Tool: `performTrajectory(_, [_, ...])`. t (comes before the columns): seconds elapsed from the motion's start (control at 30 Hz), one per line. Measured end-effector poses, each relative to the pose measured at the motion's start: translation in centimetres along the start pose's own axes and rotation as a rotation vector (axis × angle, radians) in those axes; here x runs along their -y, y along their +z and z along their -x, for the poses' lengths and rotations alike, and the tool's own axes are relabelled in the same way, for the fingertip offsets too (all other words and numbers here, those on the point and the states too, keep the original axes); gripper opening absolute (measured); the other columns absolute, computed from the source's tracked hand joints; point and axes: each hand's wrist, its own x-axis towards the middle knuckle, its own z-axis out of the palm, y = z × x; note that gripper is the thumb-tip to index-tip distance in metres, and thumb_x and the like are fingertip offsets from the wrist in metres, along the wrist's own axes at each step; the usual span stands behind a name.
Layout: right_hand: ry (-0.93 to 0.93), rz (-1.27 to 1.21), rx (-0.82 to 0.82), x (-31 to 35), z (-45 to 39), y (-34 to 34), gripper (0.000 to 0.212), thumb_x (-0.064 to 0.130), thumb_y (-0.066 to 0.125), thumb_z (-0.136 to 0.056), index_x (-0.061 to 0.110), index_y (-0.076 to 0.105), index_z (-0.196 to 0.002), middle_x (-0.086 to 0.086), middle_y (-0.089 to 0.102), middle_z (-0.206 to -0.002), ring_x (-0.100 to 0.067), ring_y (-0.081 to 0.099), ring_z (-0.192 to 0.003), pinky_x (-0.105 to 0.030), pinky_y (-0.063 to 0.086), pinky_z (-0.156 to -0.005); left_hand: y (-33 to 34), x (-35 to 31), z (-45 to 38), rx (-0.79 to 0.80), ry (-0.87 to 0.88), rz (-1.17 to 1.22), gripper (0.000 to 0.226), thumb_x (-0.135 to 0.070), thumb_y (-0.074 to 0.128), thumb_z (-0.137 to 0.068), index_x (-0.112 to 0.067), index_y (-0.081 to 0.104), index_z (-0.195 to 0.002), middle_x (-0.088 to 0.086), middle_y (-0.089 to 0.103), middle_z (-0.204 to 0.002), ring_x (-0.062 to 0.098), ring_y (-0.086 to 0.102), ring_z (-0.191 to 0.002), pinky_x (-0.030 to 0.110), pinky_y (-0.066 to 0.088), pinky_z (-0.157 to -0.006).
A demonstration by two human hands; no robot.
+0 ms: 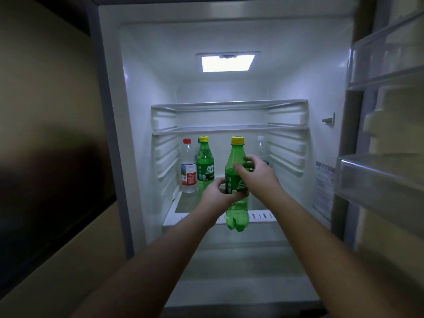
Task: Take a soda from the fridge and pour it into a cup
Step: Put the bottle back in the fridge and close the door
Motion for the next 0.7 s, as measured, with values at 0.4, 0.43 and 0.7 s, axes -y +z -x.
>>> performTrajectory(0.4, [0.056, -0.04, -0.065, -2.5, -5.2, 3.3, 0.047, 0.041, 0.061, -0.091, 0.021, 0.048, -0.132, -0.005, 0.06, -0.122, -0.017, 0.058, -0.097, -0.034, 0.053, -0.081, -1.1, 1.0, -6.7, 0.077, -0.055, -0.011, 0.042, -0.015, 0.082, -0.075, -0.016, 0.061, -0.111, 0.001, 0.069, -0.097, 0.012, 0.065, -0.087, 0.024, 0.05, -0.067])
performTrajectory(0.43, [0.06, -0.049, -0.06, -2.7, -5.7, 3.5, 0.047, 0.04, 0.061, -0.091, 0.022, 0.048, -0.133, -0.004, 0.06, -0.122, -0.017, 0.058, -0.098, -0.035, 0.054, -0.081, -1.1, 1.2, -7.2, 0.075, -0.054, -0.015, 0.04, -0.014, 0.082, -0.075, -0.017, 0.061, -0.109, 0.0, 0.069, -0.095, 0.011, 0.064, -0.085, 0.023, 0.049, -0.065])
performTrajectory(0.7, [0.073, 0.011, -0.072, -3.9, -8.6, 4.8, 0.051, 0.039, 0.058, -0.092, 0.021, 0.044, -0.138, -0.006, 0.056, -0.129, -0.02, 0.056, -0.107, -0.034, 0.052, -0.084, -1.3, 2.9, -10.8, 0.069, -0.02, -0.042, 0.04, -0.02, 0.085, -0.071, -0.018, 0.062, -0.104, 0.003, 0.072, -0.096, 0.018, 0.07, -0.09, 0.038, 0.059, -0.078])
